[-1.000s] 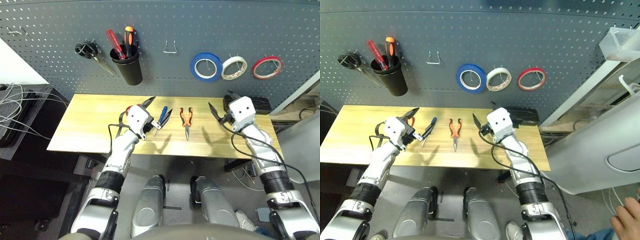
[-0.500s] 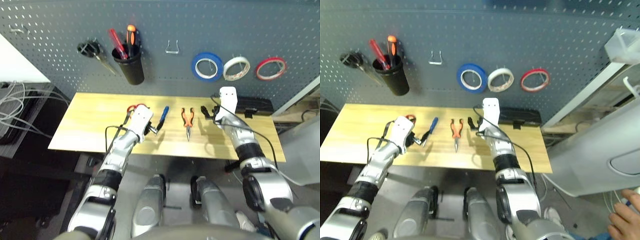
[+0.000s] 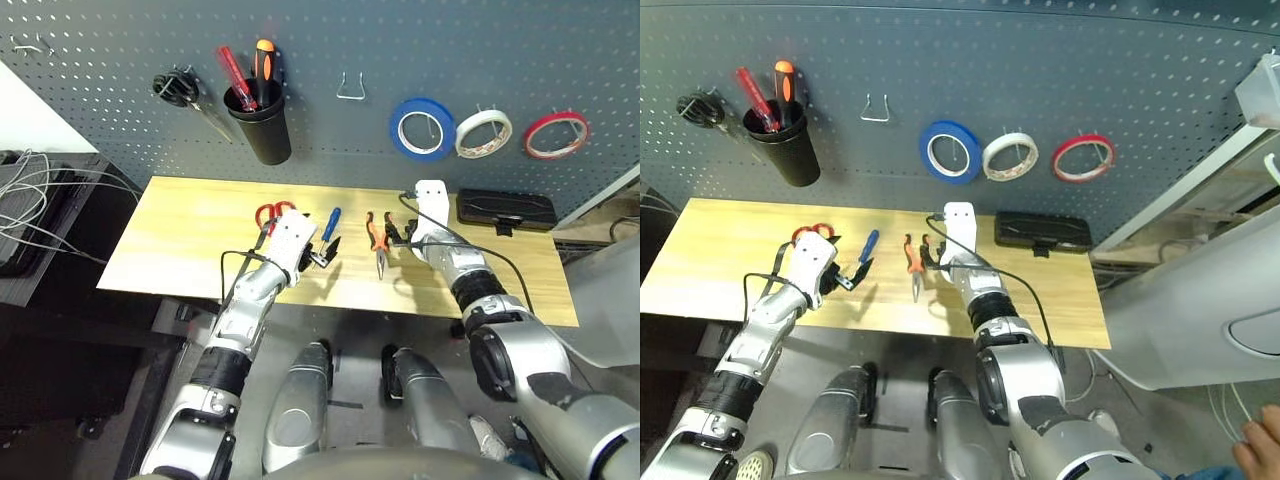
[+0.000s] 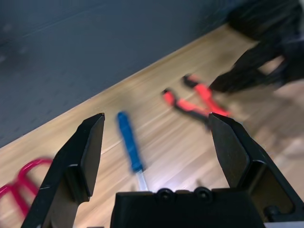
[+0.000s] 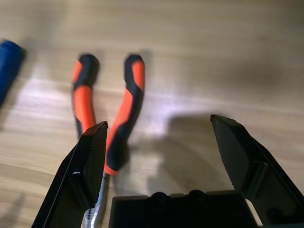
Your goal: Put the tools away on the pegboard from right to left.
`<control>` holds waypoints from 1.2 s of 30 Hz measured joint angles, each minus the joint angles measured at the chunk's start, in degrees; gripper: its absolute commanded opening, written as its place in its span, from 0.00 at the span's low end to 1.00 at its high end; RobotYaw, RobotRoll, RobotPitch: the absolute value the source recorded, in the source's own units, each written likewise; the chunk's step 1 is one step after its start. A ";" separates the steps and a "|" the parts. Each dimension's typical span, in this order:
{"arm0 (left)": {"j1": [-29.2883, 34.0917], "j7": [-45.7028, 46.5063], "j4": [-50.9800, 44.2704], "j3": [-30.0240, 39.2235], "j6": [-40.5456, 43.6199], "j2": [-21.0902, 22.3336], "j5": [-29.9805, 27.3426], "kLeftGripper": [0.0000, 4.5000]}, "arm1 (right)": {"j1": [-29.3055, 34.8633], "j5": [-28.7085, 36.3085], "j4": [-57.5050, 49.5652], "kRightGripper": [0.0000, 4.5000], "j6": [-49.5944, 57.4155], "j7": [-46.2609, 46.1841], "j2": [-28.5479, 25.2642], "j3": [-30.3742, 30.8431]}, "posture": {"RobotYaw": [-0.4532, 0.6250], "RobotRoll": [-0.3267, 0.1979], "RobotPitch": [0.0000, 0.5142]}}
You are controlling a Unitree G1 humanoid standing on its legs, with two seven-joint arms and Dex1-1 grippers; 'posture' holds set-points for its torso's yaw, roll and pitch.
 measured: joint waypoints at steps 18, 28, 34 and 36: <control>2.96 -0.06 -4.27 -0.39 0.93 -0.49 -0.59 1.00 | -2.65 0.10 0.46 0.67 -2.22 0.09 1.24 0.10 | 0.57 0.62 0.74; 3.28 -0.01 -4.53 -0.22 0.93 -0.31 -0.72 1.00 | -1.06 0.46 -7.59 1.00 4.24 0.32 1.32 0.09 | 0.56 0.62 0.72; 2.79 -0.02 -4.50 -0.22 0.93 -0.34 -0.76 1.00 | -1.31 0.61 -8.83 1.00 5.73 -0.42 2.03 0.00 | 0.56 0.62 0.73; 2.76 -0.03 -4.50 -0.19 0.92 -0.27 -0.82 1.00 | -1.27 0.77 -10.96 1.00 7.43 -0.60 2.52 -0.02 | 0.56 0.62 0.73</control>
